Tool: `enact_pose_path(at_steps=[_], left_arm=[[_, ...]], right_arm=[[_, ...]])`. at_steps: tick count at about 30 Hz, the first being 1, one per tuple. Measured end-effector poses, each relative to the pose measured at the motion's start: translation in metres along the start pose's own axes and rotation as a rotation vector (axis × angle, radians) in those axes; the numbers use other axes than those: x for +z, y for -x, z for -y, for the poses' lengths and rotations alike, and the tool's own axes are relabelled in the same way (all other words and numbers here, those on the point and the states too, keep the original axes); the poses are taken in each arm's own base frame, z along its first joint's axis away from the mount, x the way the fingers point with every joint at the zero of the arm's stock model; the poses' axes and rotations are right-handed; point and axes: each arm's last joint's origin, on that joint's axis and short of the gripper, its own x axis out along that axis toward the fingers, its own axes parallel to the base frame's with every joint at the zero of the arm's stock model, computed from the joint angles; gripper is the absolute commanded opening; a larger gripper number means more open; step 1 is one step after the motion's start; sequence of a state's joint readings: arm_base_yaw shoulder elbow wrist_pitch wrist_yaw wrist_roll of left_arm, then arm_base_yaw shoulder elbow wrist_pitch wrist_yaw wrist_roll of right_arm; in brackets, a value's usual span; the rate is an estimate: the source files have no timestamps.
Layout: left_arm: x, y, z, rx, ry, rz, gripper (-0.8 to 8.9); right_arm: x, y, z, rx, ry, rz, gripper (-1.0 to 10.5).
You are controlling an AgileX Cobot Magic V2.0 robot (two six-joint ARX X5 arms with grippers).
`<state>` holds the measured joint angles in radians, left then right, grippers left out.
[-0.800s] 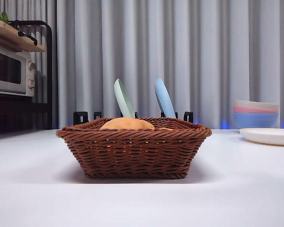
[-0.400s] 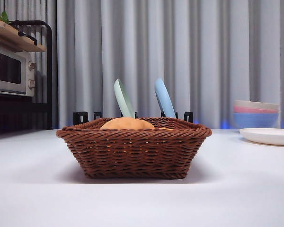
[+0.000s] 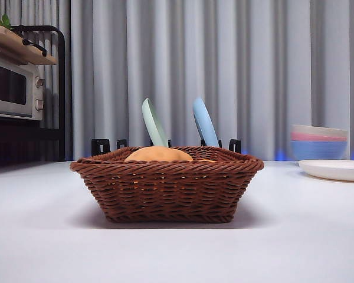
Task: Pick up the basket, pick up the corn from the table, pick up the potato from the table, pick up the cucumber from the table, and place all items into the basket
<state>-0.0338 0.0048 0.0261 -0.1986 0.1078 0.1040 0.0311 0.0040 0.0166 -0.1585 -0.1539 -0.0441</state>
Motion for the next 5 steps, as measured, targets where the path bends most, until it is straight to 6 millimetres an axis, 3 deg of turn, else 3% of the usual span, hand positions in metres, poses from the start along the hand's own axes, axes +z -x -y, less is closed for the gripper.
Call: enact_pose_path(at_steps=[5], left_arm=[[0.0, 0.0, 0.0, 0.0, 0.0, 0.0, -0.03]], right_arm=[[0.0, 0.0, 0.0, 0.0, 0.0, 0.0, 0.0]])
